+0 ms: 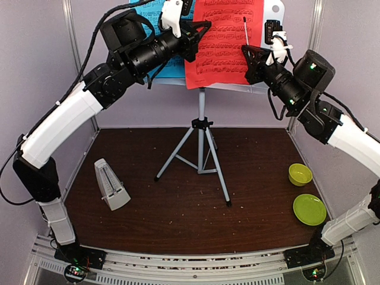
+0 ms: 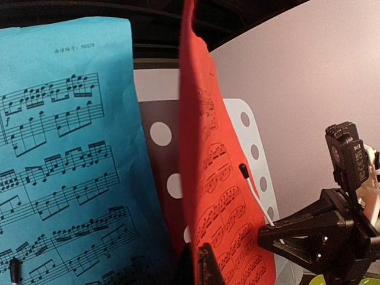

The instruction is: Set up the instrument practice props

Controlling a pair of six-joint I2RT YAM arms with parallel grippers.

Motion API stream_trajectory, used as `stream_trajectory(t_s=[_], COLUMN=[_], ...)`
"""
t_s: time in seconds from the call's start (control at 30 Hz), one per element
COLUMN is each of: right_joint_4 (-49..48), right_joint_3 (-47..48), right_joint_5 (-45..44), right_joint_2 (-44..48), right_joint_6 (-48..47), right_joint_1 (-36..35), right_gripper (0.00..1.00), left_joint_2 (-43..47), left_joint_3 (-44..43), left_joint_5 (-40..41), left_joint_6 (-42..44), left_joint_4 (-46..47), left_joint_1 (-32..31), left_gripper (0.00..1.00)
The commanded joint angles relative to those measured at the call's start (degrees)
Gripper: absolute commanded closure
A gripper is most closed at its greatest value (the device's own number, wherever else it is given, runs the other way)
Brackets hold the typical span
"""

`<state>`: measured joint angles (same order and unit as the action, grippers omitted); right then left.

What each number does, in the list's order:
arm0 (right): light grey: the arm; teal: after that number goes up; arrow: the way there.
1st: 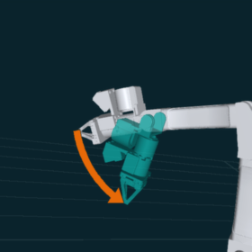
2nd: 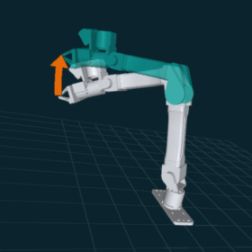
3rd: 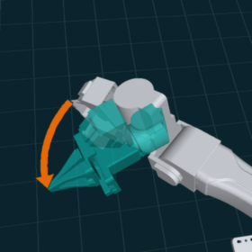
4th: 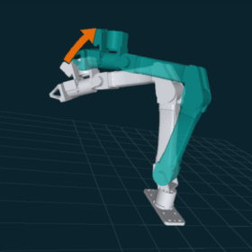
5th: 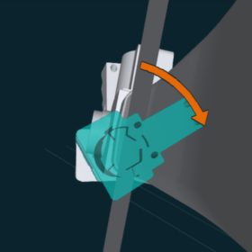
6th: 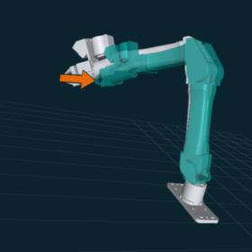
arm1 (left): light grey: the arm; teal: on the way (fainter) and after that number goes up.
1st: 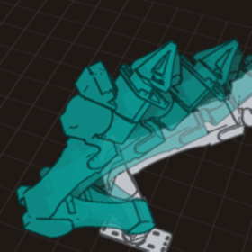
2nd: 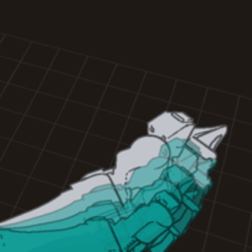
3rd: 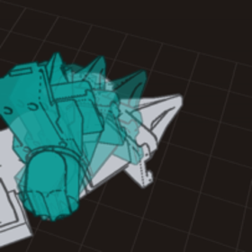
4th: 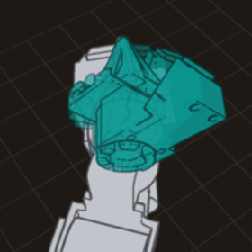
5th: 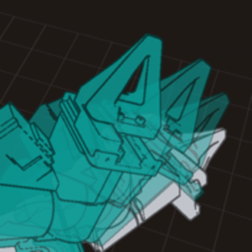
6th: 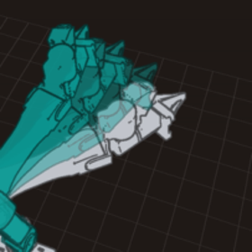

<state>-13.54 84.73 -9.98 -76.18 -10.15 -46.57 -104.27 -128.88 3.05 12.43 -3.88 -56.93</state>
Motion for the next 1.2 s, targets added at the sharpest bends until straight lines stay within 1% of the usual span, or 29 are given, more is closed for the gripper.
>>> stream_trajectory(t_s=[0.0, 0.1, 0.27, 0.57, 0.83, 1.03, 1.07, 1.13, 1.17], right_joint_4=[-1.4, -1.5, -1.7, -1.9, -1.6, -1.6, -1.6, -1.7, -1.7], right_joint_3=[-0.7, -0.7, -0.9, -1.0, -0.6, -0.6, -0.6, -0.6, -0.5], right_joint_5=[1.4, 1.5, 1.6, 1.7, 1.6, 1.5, 1.4, 1.0, 0.9], right_joint_2=[2.0, 1.9, 2.0, 1.8, 1.7, 1.7, 1.7, 1.6, 1.6], right_joint_6=[0.1, 0.1, 0.1, 0.3, 0.3, 0.6, 0.7, 1.2, 1.3], right_joint_1=[0.1, 0.2, 0.2, 0.1, 0.1, 0.2, 0.2, 0.2, 0.2], right_gripper=[1.0, 1.0, 1.0, 1.0, 1.0, 1.0, 0.97, 0.81, 0.77], left_joint_2=[-2.0, -3.6, -5.6, -7.1, -9.8, -10.2, -10.1, -9.9, -9.7], left_joint_3=[-2.9, -4.9, -7.7, -9.3, -13.2, -13.4, -13.5, -13.5, -13.4], left_joint_5=[-4.5, -5.6, -8.1, -8.3, -9.6, -8.9, -8.7, -8.6, -8.4], left_joint_6=[2.2, 3.5, 2.7, 2.4, 2.4, 3.4, 3.4, 3.5, 3.6], left_joint_4=[3.5, 3.3, 2.4, 1.9, 0.9, 0.3, 0.2, 0.1, 0.0], left_joint_1=[0.5, 1.0, 2.1, 2.6, 2.7, 2.7, 2.7, 2.7, 2.7], left_gripper=[1.0, 1.0, 1.0, 1.0, 1.0, 1.0, 0.99, 0.93, 0.91])
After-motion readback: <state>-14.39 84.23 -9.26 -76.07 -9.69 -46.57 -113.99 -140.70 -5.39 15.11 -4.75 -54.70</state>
